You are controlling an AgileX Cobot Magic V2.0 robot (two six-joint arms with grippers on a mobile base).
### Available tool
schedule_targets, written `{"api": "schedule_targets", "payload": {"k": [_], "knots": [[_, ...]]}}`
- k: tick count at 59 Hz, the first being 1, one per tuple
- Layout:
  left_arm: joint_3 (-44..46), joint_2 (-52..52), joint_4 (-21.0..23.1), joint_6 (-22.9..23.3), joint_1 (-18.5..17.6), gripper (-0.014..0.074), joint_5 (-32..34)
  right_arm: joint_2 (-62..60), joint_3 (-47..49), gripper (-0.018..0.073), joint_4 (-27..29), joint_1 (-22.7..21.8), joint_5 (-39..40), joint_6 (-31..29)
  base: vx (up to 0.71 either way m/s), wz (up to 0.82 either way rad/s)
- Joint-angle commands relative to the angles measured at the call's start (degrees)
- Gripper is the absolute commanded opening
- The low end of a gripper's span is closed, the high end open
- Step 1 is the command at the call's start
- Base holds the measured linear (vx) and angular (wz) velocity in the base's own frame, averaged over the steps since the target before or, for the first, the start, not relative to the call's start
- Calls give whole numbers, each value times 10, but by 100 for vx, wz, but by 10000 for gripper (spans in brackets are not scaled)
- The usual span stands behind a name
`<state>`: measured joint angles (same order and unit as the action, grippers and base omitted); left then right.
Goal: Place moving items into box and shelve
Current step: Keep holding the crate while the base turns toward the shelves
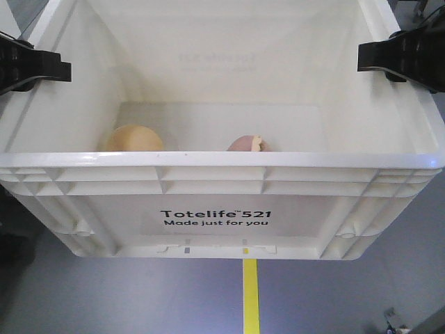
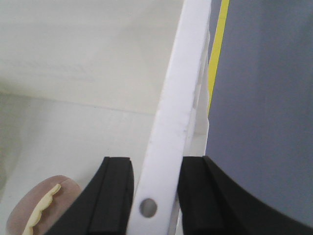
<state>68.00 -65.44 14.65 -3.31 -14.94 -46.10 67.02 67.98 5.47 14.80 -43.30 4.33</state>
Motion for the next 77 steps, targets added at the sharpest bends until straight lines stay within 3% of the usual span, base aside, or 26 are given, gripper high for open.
{"api": "schedule_targets", "payload": {"k": [1,77], "knots": [[26,24,37,-19,-6,-6,91,-15,27,-9,-2,-3,75,9,52,-3],[26,24,37,-19,-6,-6,91,-15,27,-9,-2,-3,75,9,47,-15]]}}
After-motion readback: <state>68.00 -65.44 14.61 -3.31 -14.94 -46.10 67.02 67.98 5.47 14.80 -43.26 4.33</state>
